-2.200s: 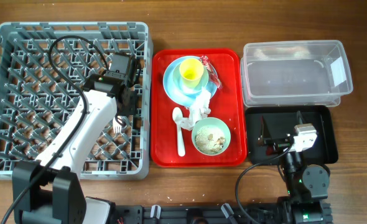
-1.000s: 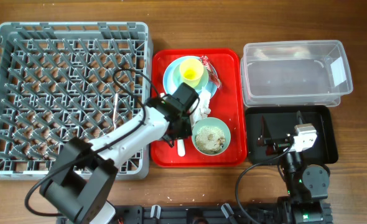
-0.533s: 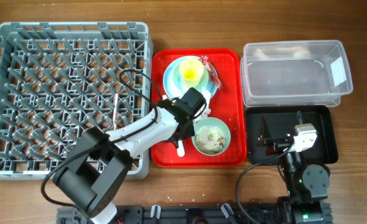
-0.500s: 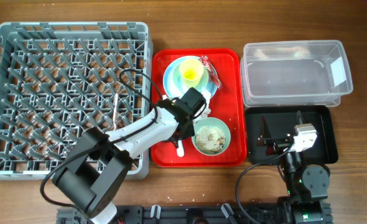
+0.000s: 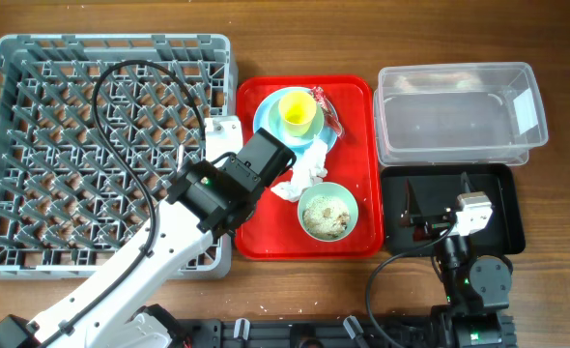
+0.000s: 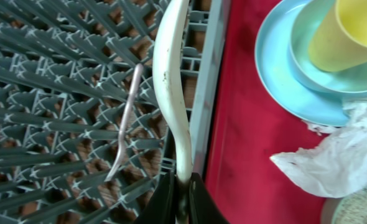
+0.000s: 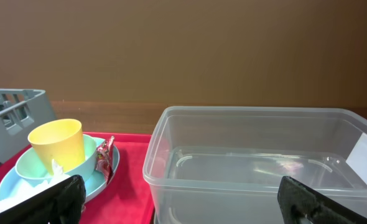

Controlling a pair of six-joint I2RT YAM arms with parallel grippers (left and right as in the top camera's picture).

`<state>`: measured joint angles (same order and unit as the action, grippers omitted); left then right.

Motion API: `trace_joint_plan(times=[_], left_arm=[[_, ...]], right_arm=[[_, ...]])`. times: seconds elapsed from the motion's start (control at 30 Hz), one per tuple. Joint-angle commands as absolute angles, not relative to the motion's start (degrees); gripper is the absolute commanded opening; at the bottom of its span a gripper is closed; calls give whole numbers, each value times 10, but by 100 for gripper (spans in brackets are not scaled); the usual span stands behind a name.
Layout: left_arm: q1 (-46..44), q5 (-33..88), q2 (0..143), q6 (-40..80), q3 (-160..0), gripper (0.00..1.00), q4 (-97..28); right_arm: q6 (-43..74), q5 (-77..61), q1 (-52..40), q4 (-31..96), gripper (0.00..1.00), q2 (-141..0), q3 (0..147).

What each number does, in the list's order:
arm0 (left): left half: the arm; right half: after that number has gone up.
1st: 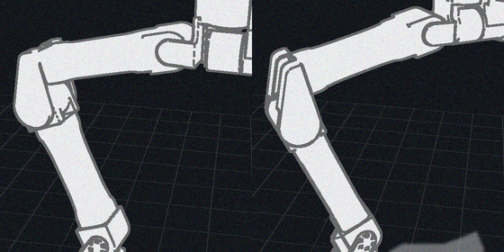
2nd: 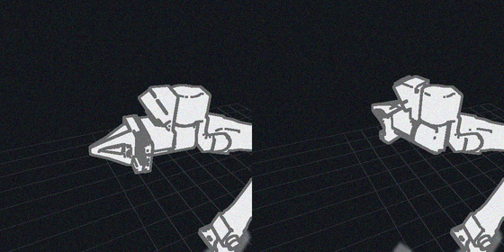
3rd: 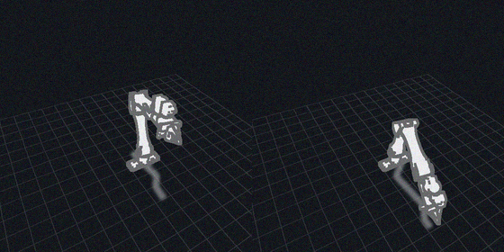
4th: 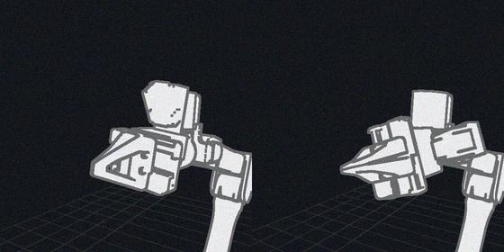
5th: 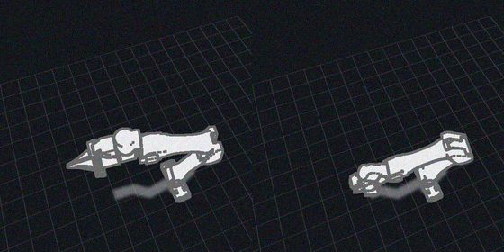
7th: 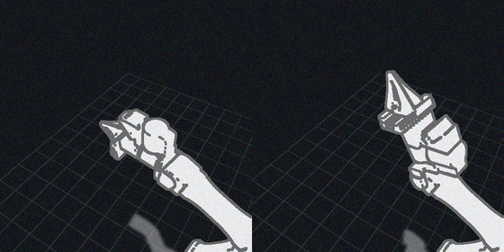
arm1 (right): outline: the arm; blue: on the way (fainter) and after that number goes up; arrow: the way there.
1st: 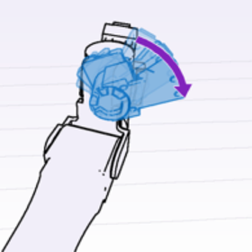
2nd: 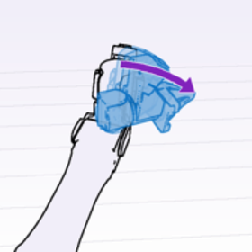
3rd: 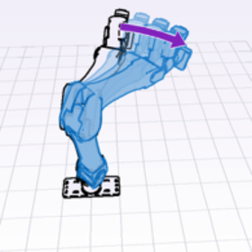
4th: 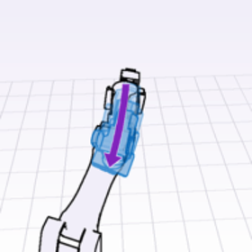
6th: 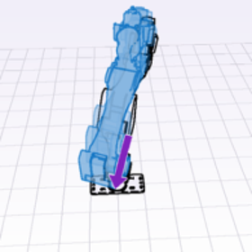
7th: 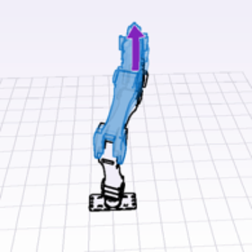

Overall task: Sort waste into correct bins and load items into the dishwasher rack
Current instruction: 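Carry the white spoon into the rack and insert it upright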

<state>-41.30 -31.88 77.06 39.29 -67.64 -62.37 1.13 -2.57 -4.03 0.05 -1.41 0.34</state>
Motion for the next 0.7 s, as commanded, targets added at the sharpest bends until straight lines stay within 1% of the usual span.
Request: trace_joint_plan(times=[0.0, 0.13, 0.2, 0.3, 0.37, 0.43, 0.57, 0.67], left_arm=[[-412, -357, 792, 359, -670, 8, -630], [-385, -355, 813, 357, -635, 9, -631], [-367, -355, 820, 357, -622, 4, -630], [-345, -338, 832, 357, -602, 4, -609], [-342, -288, 835, 307, -595, 4, -585], [-342, -283, 835, 280, -591, 4, -578], [-339, -281, 835, 272, -591, 4, -576], [-320, -275, 836, 272, -591, 4, -576]], right_arm=[[1, -31, -39, -1, 100, -13, 3], [1, -31, -39, -1, 100, -13, 3], [2, -31, -39, -1, 100, -13, 3], [1, -31, -39, -1, 100, -13, 3], [1, -31, -39, -1, 100, -13, 3], [1, -31, -39, -1, 100, -13, 3], [2, -31, -39, -1, 100, -13, 3], [1, -31, -39, -1, 100, -13, 3]])
